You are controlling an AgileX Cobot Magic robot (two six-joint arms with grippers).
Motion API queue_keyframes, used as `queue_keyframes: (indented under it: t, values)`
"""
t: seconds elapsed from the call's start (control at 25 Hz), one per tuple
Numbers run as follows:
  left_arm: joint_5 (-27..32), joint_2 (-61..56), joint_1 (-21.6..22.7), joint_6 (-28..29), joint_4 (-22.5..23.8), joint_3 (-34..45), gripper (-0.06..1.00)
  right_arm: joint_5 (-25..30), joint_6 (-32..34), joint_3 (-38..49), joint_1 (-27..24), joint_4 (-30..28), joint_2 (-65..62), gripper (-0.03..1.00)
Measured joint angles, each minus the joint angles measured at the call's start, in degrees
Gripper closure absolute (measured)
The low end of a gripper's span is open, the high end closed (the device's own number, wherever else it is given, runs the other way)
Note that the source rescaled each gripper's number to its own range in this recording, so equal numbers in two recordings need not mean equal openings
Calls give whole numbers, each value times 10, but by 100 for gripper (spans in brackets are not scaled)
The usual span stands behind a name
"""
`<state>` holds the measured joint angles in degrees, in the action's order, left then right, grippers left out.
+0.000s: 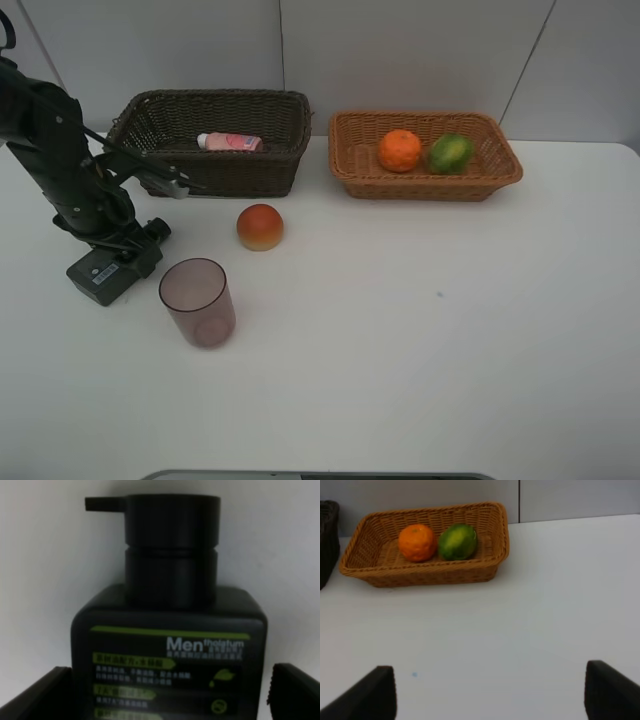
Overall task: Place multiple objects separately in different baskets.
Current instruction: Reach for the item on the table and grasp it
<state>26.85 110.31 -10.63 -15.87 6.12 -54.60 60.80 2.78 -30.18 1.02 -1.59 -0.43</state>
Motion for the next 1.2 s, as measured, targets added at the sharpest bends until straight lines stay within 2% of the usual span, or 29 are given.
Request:
queue_keyframes:
  t: [0.72, 0.8, 0.92, 1.2]
  values:
    - [-9, 26, 7, -2, -13, -2, -4, 0, 0, 0, 0, 0, 0, 22]
    - [-9, 26, 7, -2, -13, -2, -1, 0, 0, 0, 0, 0, 0, 22]
    - [-9, 26, 7, 1, -18, -2, 14, 0, 0, 0, 0, 0, 0, 22]
    - [-10, 26, 7, 24, -17, -2, 14, 0, 0, 0, 0, 0, 0, 22]
